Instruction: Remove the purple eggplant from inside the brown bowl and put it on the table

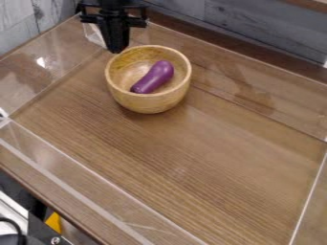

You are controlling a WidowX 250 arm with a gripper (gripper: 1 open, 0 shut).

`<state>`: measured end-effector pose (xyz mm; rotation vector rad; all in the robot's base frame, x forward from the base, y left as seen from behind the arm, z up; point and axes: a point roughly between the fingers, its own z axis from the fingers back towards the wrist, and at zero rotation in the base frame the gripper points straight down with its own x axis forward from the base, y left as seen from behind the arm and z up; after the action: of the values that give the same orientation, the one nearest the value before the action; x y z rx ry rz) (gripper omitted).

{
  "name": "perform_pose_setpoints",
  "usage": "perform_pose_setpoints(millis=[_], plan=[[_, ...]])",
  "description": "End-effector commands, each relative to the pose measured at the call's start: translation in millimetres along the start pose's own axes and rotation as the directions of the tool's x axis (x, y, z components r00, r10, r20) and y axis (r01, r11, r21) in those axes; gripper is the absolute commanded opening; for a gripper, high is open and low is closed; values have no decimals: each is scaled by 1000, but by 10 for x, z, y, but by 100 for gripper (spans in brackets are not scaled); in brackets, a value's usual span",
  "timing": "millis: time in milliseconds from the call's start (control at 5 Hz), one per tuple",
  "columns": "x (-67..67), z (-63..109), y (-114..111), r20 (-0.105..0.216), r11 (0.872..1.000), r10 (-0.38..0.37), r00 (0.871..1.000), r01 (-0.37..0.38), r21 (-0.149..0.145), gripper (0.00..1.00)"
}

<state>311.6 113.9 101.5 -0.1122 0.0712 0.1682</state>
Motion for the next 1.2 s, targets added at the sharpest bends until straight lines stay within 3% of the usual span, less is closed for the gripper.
perform_pose_setpoints(millis=[0,400,800,1000], plan=[[85,172,-88,86,999,-47,995,45,22,0],[163,-63,-176,86,996,-83,993,80,37,0],[167,-254,-269,67,994,-108,992,105,42,0],[158,-315,-302,58,993,-116,992,114,44,100]])
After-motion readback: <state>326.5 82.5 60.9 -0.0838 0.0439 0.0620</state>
